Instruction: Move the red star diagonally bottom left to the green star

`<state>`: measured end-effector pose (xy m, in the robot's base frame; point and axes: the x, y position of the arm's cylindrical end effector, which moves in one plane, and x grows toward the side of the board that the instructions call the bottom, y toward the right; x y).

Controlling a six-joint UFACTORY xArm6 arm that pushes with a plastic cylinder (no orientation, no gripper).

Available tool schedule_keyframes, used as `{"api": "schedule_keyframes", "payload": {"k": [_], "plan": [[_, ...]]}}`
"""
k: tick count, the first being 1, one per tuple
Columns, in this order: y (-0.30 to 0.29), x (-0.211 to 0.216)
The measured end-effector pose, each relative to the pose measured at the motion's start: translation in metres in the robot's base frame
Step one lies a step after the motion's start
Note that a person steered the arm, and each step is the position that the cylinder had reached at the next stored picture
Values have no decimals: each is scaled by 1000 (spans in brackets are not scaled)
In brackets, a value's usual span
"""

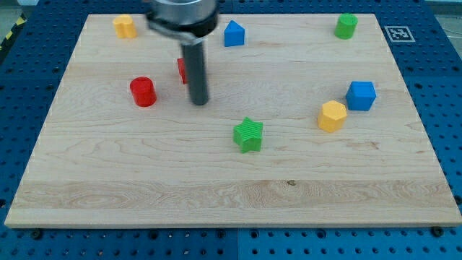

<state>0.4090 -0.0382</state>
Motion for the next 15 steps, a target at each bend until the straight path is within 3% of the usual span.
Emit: {"api": "schedule_keyframes", "payload": {"k": [2,3,4,6,9,10,12,13,15], "plan": [[84,-60],[134,-61],[142,-61],[106,-88],[-51,-100],[-74,-100],[-47,-10],[-38,2],[-42,-56]]}}
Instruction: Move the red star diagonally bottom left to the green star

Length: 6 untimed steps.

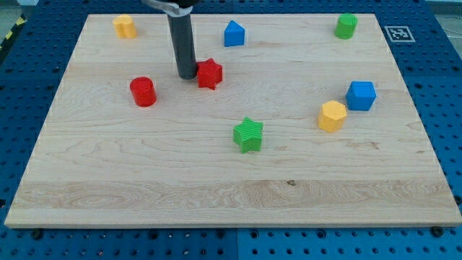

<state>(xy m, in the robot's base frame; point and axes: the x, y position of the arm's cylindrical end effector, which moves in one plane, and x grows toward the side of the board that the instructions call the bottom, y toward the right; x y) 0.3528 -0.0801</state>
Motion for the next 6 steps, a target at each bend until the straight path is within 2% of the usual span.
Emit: {"api": "schedule_keyframes", "payload": {"k": [3,4,6], "plan": [[42,-19],[59,2],[50,107]]}}
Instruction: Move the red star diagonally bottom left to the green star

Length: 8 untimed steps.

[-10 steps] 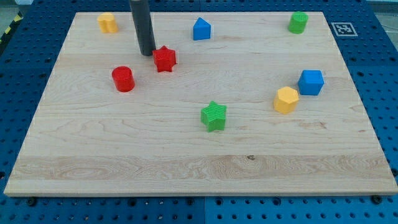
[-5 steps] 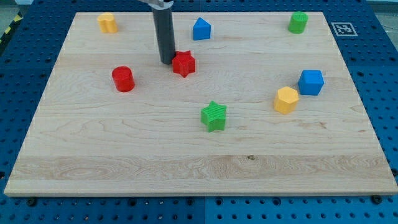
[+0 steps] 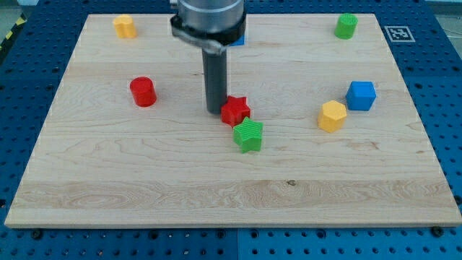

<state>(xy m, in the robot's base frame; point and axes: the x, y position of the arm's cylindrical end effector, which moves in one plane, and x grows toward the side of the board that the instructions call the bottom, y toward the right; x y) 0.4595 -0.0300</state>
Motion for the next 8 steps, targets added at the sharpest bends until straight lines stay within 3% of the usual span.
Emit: {"api": "schedule_keyframes", "payload": {"k": [1,3,4,5,7,8], "plan": [[-2,-3],[25,-59],[65,-41],[56,-16],[-33,12],[-35,12]]}}
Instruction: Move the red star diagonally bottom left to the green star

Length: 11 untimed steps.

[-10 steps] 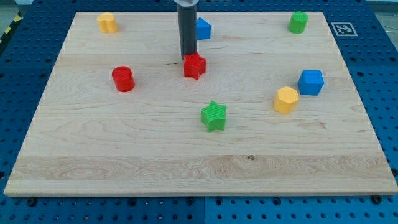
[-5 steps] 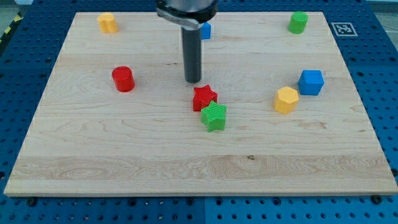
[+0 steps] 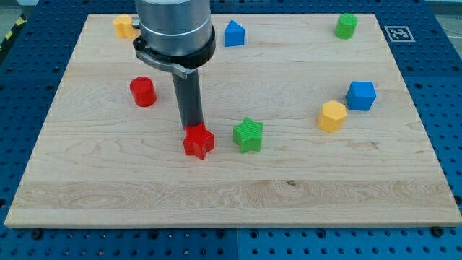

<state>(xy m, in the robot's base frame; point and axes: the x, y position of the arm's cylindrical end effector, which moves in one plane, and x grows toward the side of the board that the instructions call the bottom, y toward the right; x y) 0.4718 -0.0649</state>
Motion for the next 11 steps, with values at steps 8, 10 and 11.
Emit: {"api": "schedule_keyframes", "payload": {"k": [8,10,11], "plan": [[29,68],[48,97],[9,98]]}}
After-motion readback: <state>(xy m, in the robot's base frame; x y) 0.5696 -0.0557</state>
